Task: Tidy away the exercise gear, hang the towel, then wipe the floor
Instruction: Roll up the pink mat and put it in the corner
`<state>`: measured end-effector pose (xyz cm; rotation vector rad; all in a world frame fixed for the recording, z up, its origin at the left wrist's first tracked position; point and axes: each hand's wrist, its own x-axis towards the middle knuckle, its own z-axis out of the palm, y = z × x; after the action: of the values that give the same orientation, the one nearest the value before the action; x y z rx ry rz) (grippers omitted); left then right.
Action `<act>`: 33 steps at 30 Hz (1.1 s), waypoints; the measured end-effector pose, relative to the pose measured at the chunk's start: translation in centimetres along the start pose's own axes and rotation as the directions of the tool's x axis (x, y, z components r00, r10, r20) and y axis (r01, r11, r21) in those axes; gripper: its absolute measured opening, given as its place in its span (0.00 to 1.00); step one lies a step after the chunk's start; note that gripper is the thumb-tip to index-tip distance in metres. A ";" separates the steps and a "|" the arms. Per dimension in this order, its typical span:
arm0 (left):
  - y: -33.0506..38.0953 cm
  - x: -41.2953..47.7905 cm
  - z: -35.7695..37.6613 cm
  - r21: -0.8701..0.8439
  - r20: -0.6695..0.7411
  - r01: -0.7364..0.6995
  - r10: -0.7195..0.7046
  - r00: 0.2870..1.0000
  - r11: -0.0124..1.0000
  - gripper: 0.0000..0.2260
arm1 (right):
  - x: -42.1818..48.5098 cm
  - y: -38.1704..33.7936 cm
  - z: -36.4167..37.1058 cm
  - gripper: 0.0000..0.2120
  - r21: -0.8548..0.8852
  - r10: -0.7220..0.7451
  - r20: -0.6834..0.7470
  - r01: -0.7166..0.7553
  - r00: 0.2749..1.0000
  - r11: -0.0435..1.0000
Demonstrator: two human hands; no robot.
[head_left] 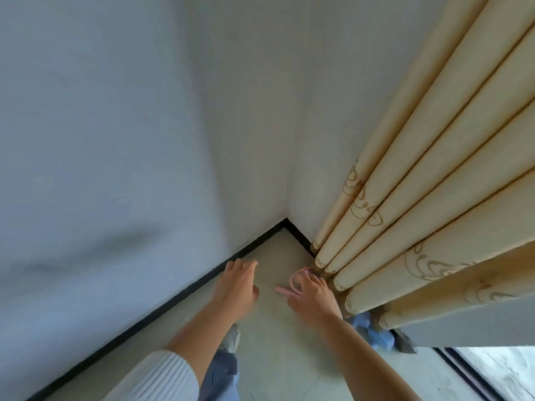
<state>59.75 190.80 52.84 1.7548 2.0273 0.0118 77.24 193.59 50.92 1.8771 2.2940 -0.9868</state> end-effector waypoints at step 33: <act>-18.0 -74.5 12.3 -0.272 -0.125 0.596 -0.642 0.756 0.755 0.23 | -55.8 -21.0 29.1 0.23 -0.211 -0.385 0.424 0.503 0.820 0.838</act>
<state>53.36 113.90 61.05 0.9009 2.5678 0.2097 63.48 129.23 59.03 0.9453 2.5090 -0.8384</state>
